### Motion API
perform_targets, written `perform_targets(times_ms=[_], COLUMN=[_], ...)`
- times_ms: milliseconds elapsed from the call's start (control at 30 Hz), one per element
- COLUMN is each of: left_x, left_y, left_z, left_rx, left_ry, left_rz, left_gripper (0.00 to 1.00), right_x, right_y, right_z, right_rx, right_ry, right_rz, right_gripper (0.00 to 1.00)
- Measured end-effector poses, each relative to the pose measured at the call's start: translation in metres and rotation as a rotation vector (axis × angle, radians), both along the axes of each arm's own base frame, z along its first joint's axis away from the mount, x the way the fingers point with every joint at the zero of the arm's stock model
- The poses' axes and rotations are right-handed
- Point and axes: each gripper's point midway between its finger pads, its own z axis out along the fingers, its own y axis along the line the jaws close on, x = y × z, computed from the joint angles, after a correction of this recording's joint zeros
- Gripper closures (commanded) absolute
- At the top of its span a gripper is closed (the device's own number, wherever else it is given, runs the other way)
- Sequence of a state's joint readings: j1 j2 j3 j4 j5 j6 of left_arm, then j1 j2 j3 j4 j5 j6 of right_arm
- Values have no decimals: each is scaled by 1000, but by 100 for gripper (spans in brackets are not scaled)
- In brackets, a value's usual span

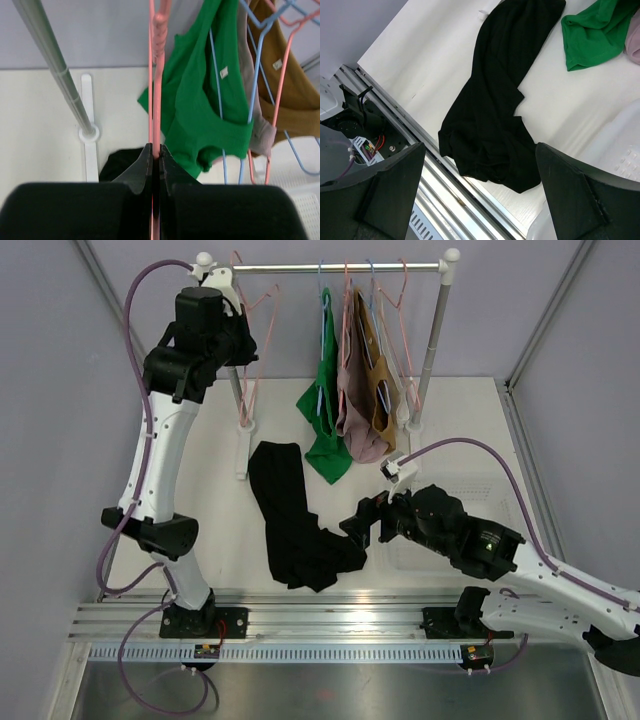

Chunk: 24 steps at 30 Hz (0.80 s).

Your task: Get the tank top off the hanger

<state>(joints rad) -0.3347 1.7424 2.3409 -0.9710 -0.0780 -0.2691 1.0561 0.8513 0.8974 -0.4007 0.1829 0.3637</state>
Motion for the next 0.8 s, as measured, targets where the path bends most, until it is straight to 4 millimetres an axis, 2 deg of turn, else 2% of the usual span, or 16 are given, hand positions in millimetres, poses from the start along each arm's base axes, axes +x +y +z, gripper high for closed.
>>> perform_targets(times_ms=[100,333,433,600,733,800], left_x=[19,51,69,83,86,86], left_y=[-4,-7,-9,-5,-1,0], left_z=[0,-25,-28,-37,-37,-40], left_rx=[17,83,102,117,115,114], left_ry=[-11,-2,-28,-33,-31,-24], left_rz=[5,6,13,23,28,28], left_gripper=[100,100,100,100,100,94], right_x=[-1,-4,-5,-9,-11,-10], right_y=[-1,-1,1,6,9,10], right_z=[-4,-17,-26,-46,-50,-49], right_rx=[-7,-26,-30,-54,-53,-44], right_ry=[4,24,38,79,91,88], right_rz=[0,14,21,41,56,56], right_gripper=[0,1,0,0,1,1])
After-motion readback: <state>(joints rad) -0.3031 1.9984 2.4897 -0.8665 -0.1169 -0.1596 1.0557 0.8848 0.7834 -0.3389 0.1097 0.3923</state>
